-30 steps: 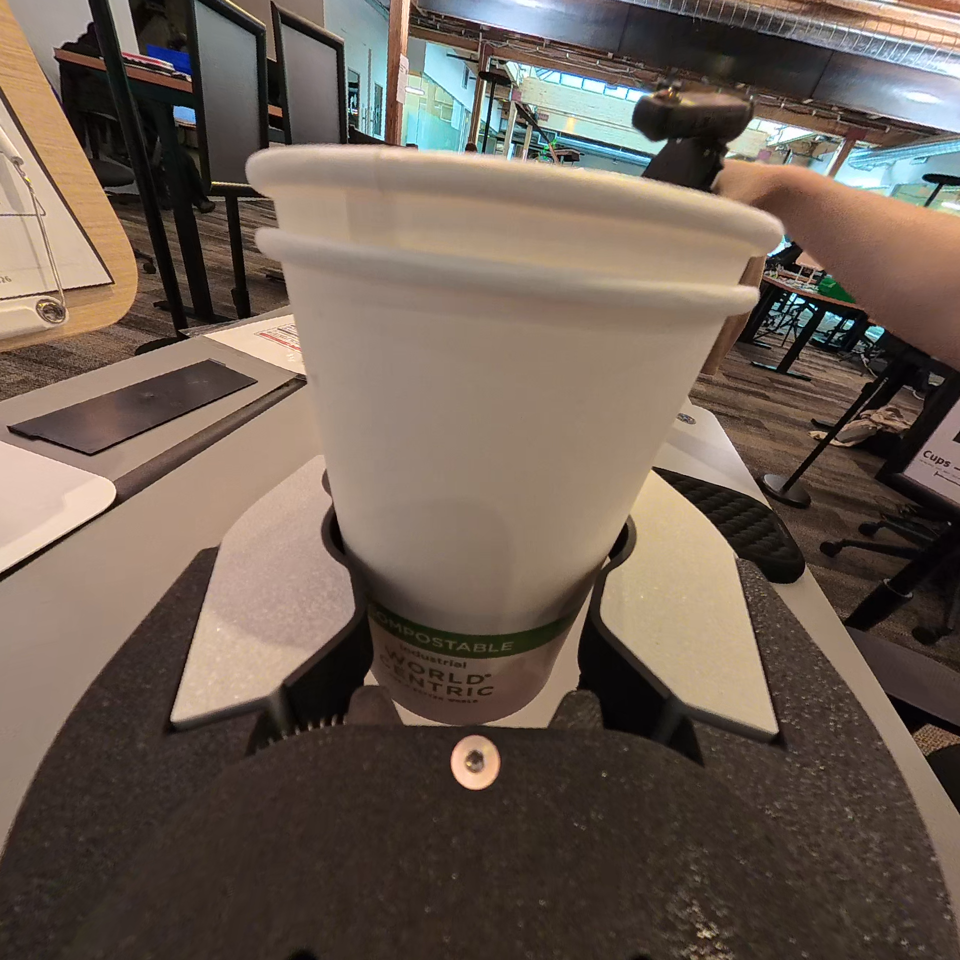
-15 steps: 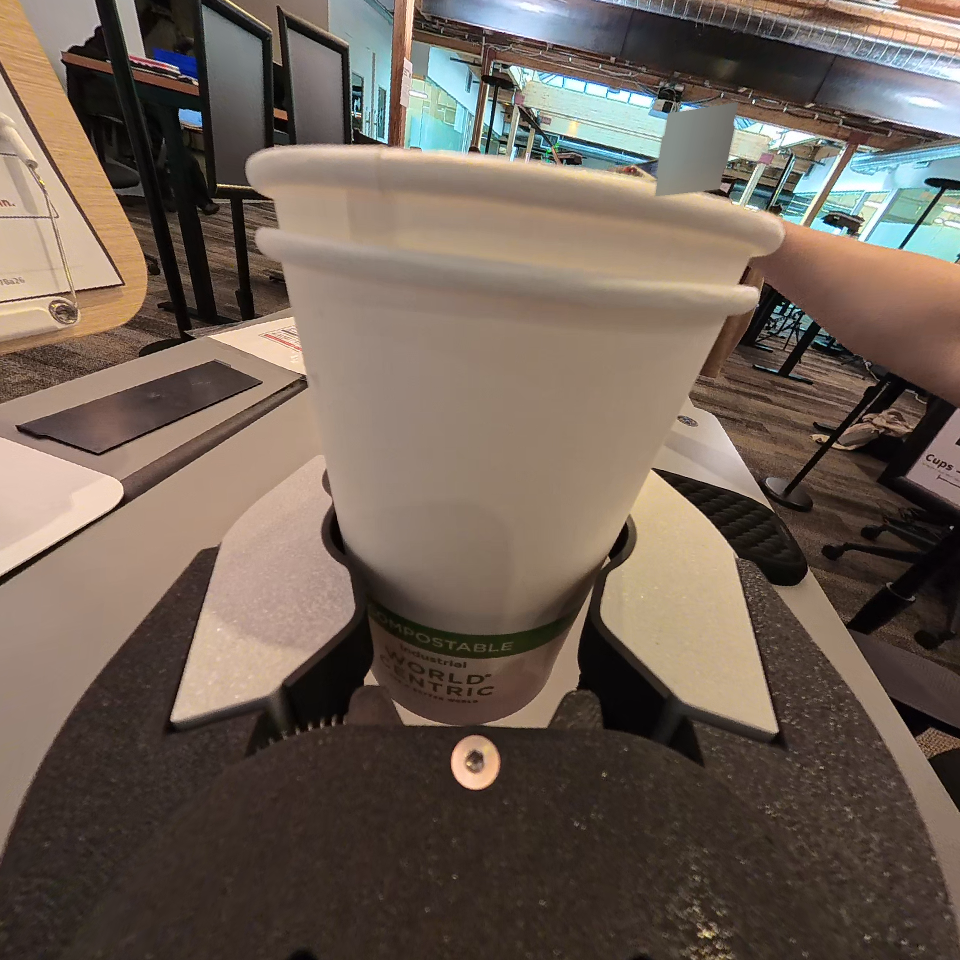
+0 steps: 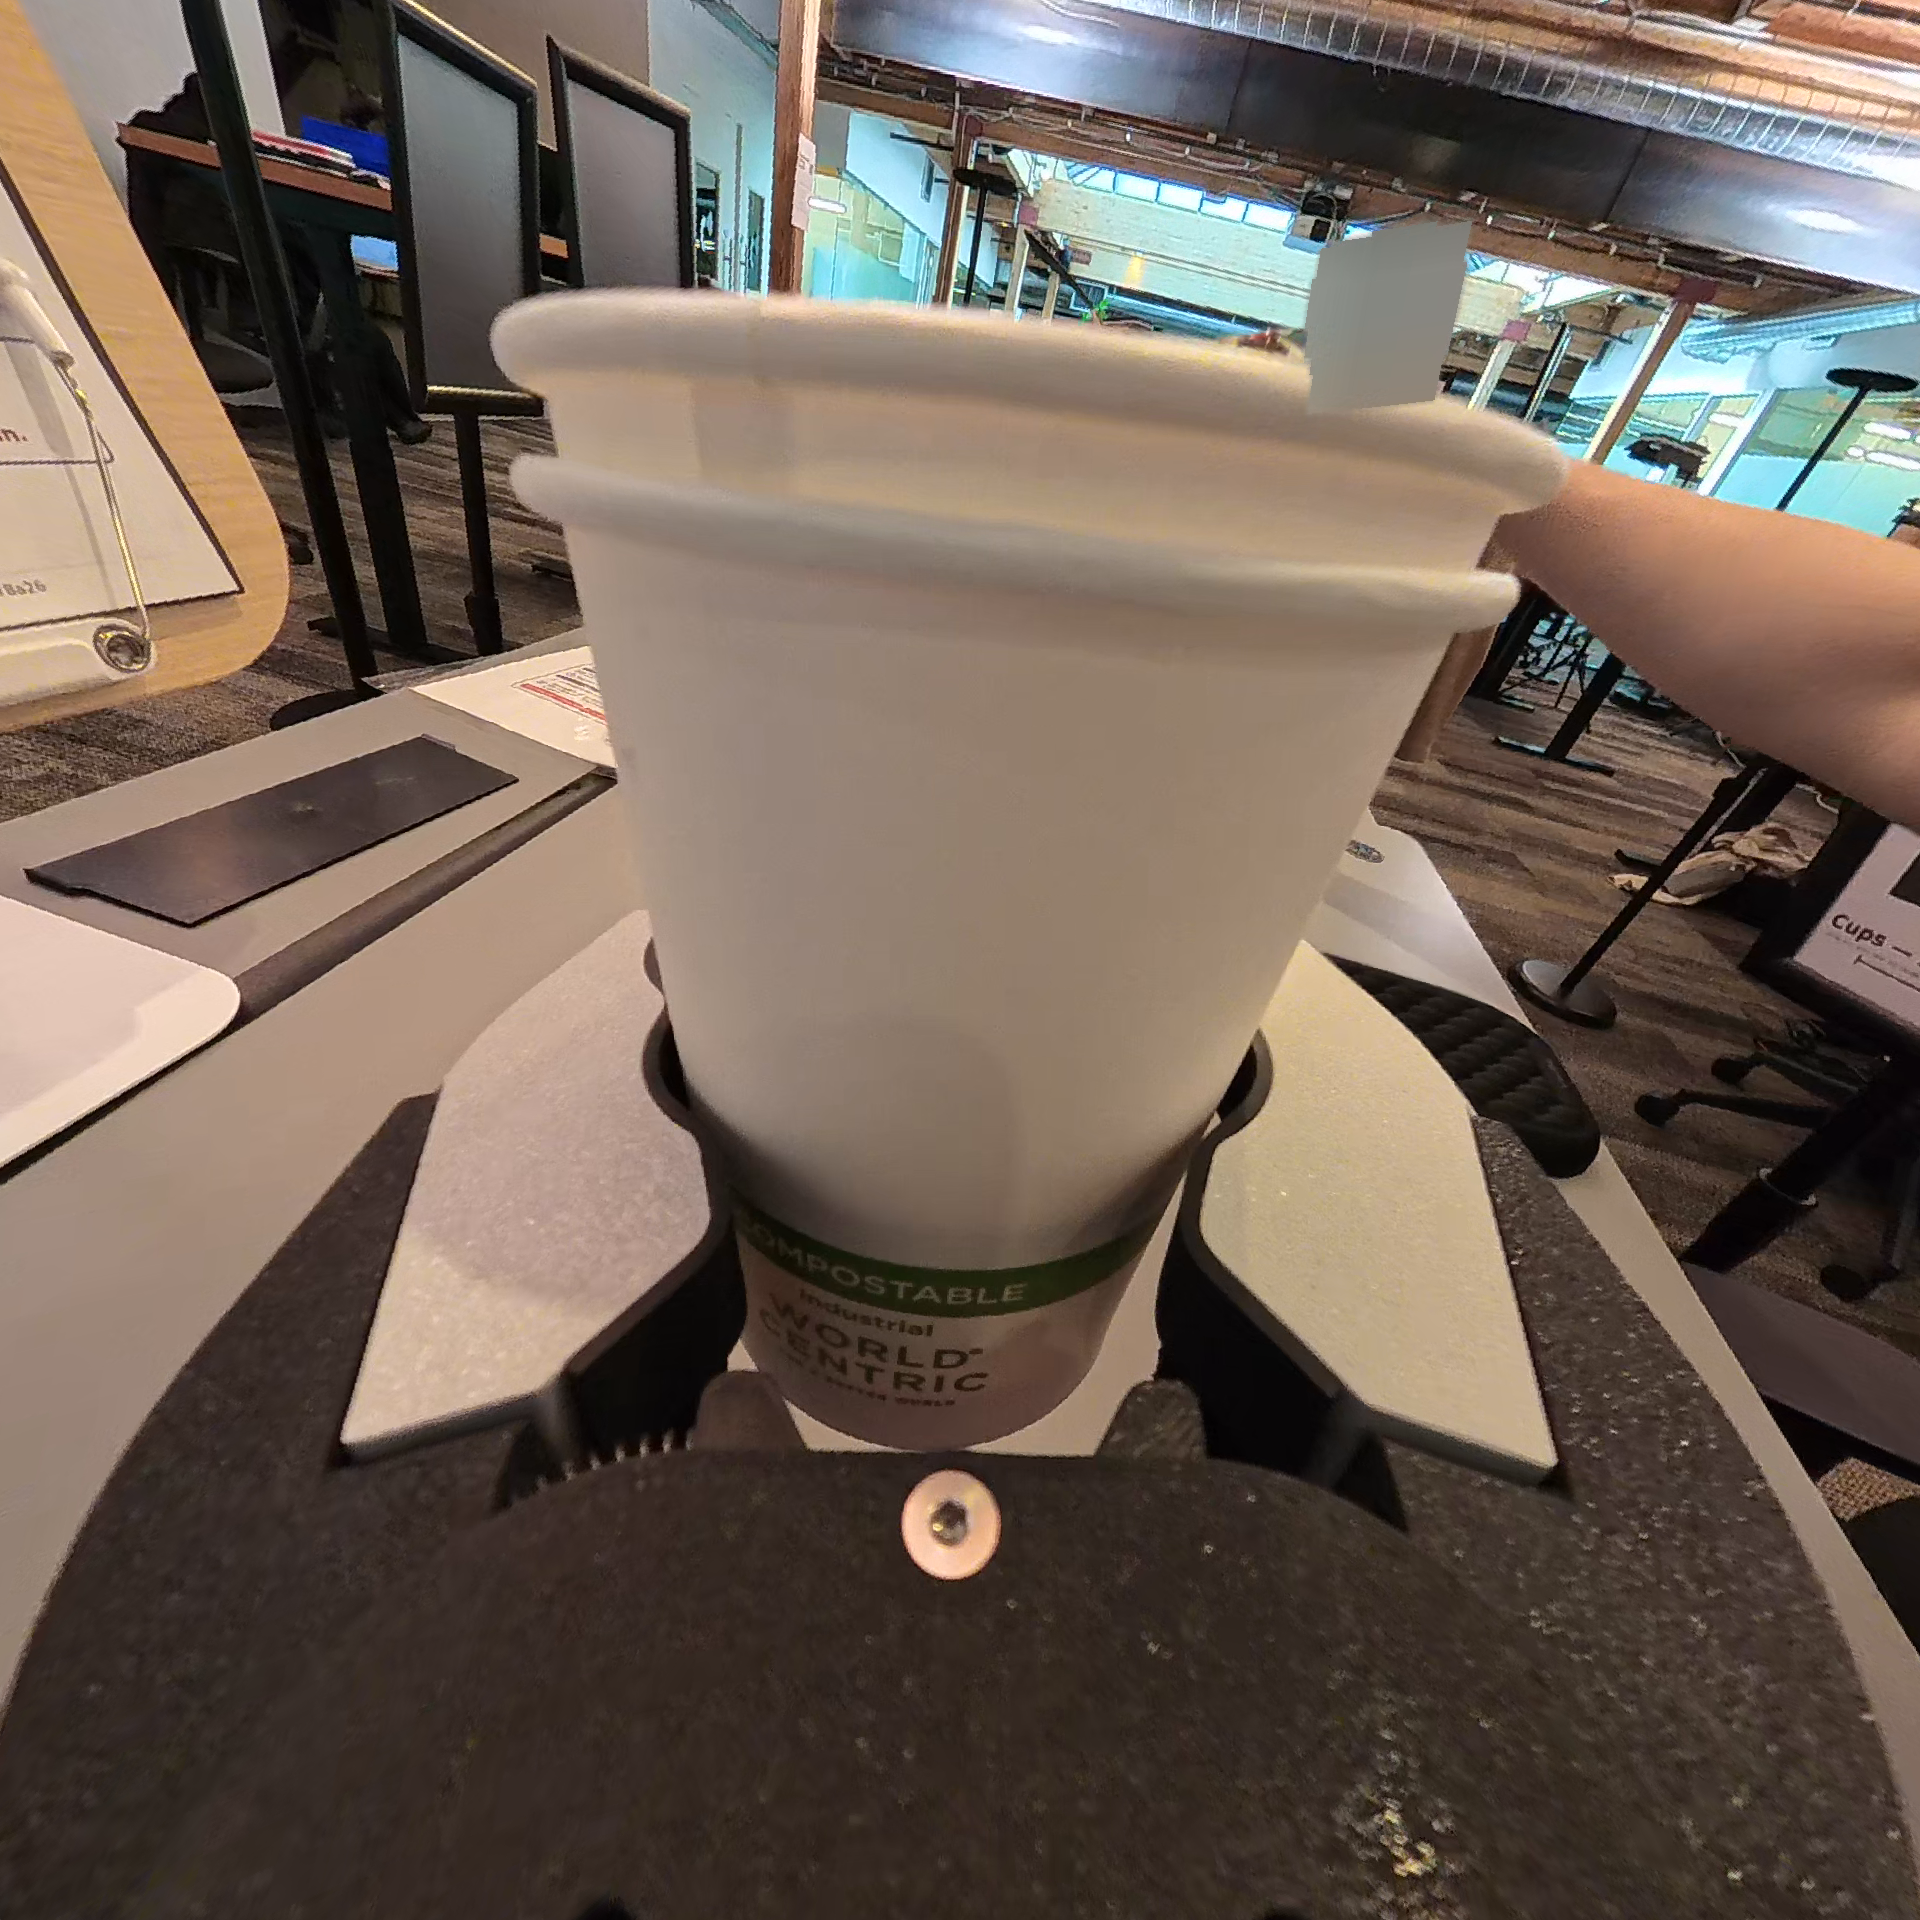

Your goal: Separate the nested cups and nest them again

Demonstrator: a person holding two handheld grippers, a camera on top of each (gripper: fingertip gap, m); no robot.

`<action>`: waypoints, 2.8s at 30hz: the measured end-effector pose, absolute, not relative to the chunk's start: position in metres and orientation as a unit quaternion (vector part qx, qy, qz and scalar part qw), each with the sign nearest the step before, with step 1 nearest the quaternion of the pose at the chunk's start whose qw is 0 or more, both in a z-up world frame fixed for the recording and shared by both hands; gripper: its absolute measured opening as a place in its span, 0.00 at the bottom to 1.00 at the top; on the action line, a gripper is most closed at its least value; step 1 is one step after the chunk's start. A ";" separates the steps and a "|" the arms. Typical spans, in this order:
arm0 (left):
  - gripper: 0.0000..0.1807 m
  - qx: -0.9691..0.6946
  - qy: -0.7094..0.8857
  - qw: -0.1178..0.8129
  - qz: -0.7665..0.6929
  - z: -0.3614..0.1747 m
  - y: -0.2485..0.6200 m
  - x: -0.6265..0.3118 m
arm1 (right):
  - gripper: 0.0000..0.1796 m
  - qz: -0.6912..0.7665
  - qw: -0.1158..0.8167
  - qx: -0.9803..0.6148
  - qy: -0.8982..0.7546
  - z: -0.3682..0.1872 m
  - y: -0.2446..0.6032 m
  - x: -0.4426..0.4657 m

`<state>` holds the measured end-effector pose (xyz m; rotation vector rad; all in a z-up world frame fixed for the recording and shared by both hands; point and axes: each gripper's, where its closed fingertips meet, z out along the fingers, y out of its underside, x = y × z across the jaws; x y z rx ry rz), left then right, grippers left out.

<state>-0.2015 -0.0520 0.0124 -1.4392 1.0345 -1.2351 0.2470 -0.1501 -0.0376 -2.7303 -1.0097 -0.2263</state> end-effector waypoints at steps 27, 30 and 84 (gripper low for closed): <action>0.56 -0.556 0.443 0.478 -0.515 0.032 -0.077 -0.193 | 0.06 0.063 0.201 -0.664 -0.718 0.141 -0.117 -0.218; 0.56 -0.557 0.444 0.477 -0.516 0.033 -0.077 -0.194 | 0.06 0.062 0.166 -0.664 -0.726 0.121 -0.115 -0.231; 0.55 -0.585 0.432 0.470 -0.500 0.015 -0.060 -0.196 | 0.01 -0.120 0.147 -0.909 -0.372 0.172 -0.188 0.166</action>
